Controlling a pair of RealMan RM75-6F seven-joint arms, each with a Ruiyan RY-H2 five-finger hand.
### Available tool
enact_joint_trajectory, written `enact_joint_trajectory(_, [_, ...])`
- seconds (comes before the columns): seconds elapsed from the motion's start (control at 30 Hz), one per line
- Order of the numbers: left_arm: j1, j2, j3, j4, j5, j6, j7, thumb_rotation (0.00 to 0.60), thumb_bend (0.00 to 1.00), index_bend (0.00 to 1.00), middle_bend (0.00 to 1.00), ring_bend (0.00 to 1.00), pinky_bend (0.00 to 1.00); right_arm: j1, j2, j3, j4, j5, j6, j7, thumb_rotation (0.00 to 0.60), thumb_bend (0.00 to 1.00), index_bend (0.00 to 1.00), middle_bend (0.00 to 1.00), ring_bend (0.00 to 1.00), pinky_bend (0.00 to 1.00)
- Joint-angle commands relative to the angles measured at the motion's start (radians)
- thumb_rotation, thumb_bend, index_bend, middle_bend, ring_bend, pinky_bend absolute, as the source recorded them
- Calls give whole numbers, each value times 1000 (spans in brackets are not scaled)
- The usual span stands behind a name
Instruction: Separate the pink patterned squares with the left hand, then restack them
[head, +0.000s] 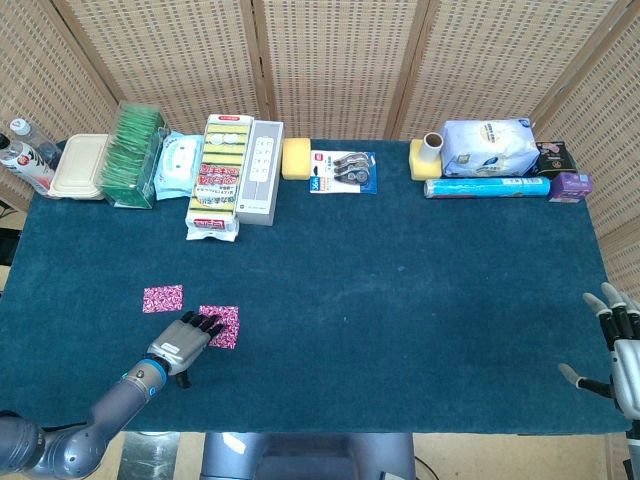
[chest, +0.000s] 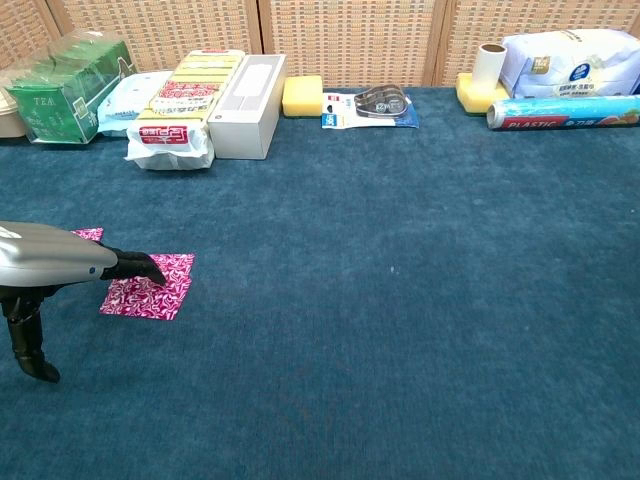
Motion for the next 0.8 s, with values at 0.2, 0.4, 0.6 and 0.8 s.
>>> enact_joint_trajectory(0.2, [-34,-7,-9,8,-60,6,19,600,72,0,0,0,24,0,3,-1,0,-1,-2,5,600,0,118,17,6,10])
enact_joint_trajectory(0.4, [-60,-16,-5,17,-109,9,40,600,72,0,0,0,24,-1,5,0,0,4,-4,10,600,0,118,17,6,10])
enact_joint_trajectory(0.6, [-71,-19,-8,18,-125,20,42,600,73,0,0,0,24,0,7,-2,-1,0,-6,13,600,0,118,17,6,10])
enact_joint_trajectory(0.8, [-82,-22,-9,22,-141,26,43,600,73,0,0,0,24,-1,9,-1,-1,1,-5,20,600,0,118,17,6,10])
